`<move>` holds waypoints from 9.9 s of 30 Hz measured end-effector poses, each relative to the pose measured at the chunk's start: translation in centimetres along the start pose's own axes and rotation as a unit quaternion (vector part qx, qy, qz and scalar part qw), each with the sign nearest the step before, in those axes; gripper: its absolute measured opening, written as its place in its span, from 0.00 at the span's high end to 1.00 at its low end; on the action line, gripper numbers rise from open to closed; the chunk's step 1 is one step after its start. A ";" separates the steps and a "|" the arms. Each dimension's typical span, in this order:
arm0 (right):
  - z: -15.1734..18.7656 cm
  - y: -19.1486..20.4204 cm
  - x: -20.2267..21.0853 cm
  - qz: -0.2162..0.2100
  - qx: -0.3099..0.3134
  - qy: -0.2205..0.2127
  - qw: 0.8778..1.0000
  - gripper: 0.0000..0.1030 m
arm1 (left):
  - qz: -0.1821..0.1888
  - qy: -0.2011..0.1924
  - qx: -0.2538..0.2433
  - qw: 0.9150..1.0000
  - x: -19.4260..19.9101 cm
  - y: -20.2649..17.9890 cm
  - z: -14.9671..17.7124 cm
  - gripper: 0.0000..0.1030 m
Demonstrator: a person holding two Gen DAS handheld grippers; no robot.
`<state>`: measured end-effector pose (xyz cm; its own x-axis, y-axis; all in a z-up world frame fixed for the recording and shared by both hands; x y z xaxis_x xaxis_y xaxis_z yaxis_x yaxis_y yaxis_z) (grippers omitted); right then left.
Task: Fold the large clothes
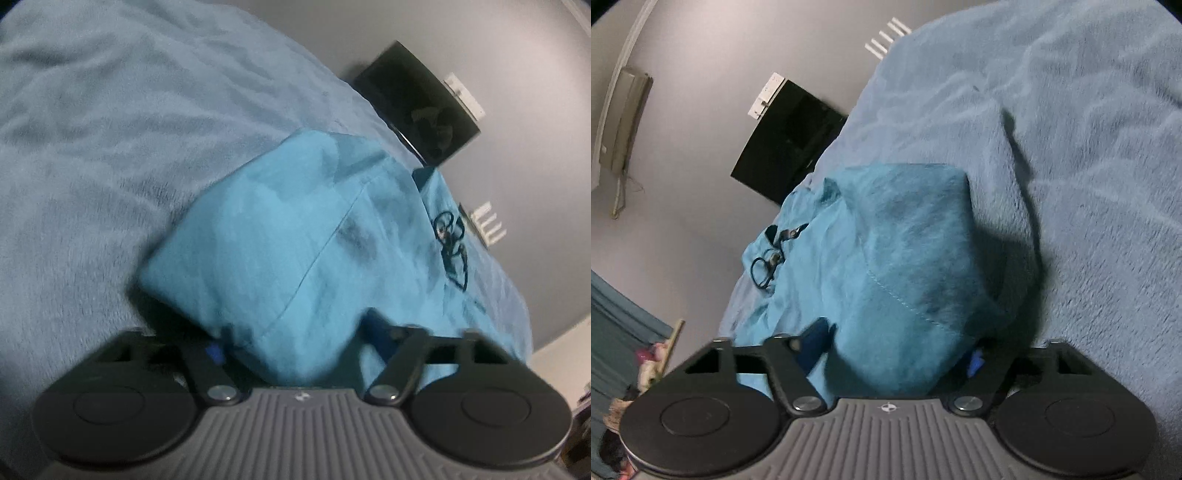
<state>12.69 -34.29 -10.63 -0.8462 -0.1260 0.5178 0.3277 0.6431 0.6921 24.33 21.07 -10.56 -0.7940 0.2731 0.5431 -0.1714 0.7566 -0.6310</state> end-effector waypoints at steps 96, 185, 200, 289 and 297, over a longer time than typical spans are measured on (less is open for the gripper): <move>-17.5 18.3 -35.9 0.019 0.243 0.044 0.969 0.19 | -0.090 0.052 -0.385 0.917 -9.6 -12.8 7.4 0.00; 10.8 14.9 -2.9 -0.002 0.510 0.109 0.853 0.59 | 0.131 0.179 -0.430 0.875 0.2 -17.0 15.6 0.47; 11.4 13.0 -3.1 -0.010 0.492 0.102 0.865 0.55 | 0.114 0.171 -0.445 0.872 -0.5 -17.2 16.8 0.40; -6.2 6.0 -8.2 0.043 0.412 -0.031 0.910 0.80 | 0.057 0.032 -0.366 0.928 -7.6 -11.2 -0.2 0.65; -6.0 11.1 -5.4 0.041 0.497 -0.201 0.843 0.80 | 0.053 -0.104 -0.428 0.896 -5.1 -16.4 -0.7 0.69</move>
<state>23.37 -30.98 -2.76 -0.9774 0.0876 0.1923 0.0475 0.9778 -0.2042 31.60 7.68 -2.60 -0.8862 0.3204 0.3346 0.3505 0.9360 0.0323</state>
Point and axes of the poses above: each gripper's, at about its wrist camera, not at the fingertips, and x roughly against the way its jaws point, y to its left, z to its underside, the point moved 5 cm from there along -x, roughly the way its jaws point, and after that the axes turned 2 degrees about z, right-handed, at the moved point
